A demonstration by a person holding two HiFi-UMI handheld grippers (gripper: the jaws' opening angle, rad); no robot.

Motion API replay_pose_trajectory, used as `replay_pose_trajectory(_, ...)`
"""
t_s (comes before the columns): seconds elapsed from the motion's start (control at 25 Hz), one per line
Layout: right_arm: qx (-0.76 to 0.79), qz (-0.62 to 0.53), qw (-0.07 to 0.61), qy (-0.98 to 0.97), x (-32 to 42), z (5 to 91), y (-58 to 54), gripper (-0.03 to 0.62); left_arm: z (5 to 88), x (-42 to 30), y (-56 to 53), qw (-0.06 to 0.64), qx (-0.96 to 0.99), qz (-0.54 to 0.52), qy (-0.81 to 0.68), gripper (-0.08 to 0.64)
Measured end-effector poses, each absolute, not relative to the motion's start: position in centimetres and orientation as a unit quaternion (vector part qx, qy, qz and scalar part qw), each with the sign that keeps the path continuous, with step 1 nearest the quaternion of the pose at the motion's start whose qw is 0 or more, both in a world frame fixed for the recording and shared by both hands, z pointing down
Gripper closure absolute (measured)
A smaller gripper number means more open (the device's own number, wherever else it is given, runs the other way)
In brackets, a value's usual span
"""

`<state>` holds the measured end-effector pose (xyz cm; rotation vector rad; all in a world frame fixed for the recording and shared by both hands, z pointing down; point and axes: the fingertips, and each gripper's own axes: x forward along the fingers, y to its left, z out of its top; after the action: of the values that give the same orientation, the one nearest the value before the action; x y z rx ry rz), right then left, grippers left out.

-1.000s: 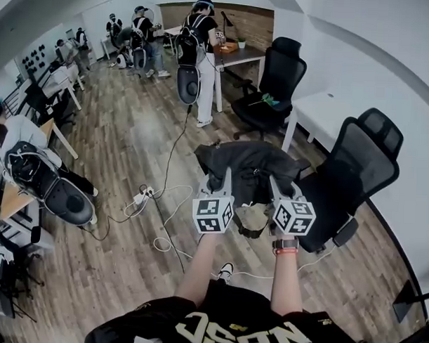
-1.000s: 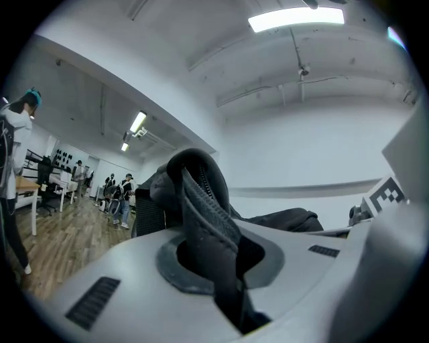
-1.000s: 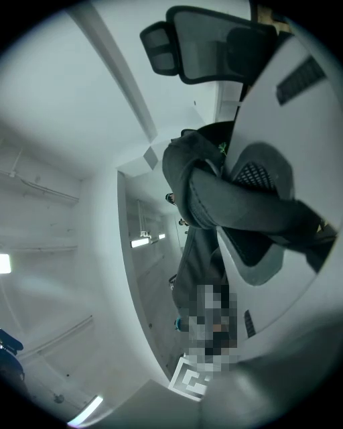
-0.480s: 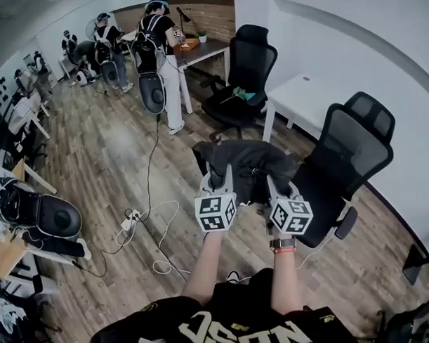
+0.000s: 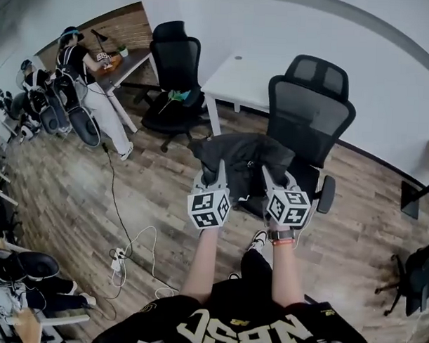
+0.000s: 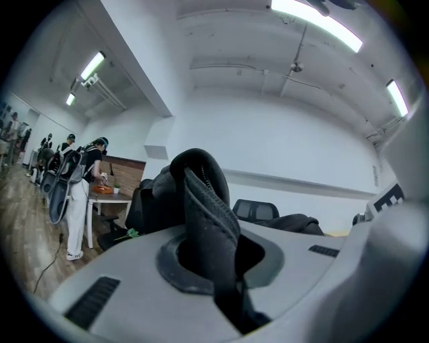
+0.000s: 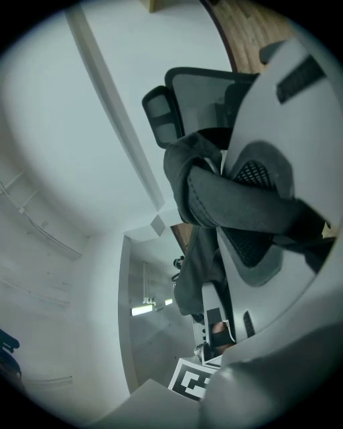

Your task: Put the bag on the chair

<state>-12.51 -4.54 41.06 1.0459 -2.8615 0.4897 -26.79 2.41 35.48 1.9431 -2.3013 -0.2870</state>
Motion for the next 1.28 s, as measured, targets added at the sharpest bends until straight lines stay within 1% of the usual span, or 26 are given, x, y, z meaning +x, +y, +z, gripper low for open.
replay_pose_trajectory(0.16,0.370,0.171,0.012,-0.913,-9.5,41.5,-11.3,0.466,35.5,-23.9,-4.8,0.053,0.681,-0.072,-0.726,0.518)
replay_pose_trajectory(0.44,0.417,0.170,-0.003,-0.893,-6.4,40.4,-20.9,0.465,34.4,-21.3,-15.8,0.054,0.719,-0.065,-0.690,0.517)
replay_pose_trajectory(0.68,0.445,0.194,-0.003,-0.874,-2.6,41.5,-27.0,0.465,35.8,-17.8,-23.2,0.075,0.738,-0.057,-0.668,0.517)
replay_pose_trajectory(0.84,0.449,0.238,-0.022,-0.861,-0.8,43.1,-30.3,0.460,37.6,-16.5,-26.5,0.093,0.752,-0.041,-0.651,0.517)
replay_pose_trajectory(1.12,0.485,0.254,0.025,-0.836,1.0,46.2,-32.4,0.457,41.5,-14.8,-30.6,0.138,0.767,-0.015,-0.626,0.515)
replay_pose_trajectory(1.28,0.496,0.270,0.055,-0.823,1.7,49.6,-33.3,0.457,45.0,-13.9,-32.4,0.166,0.771,0.008,-0.614,0.515)
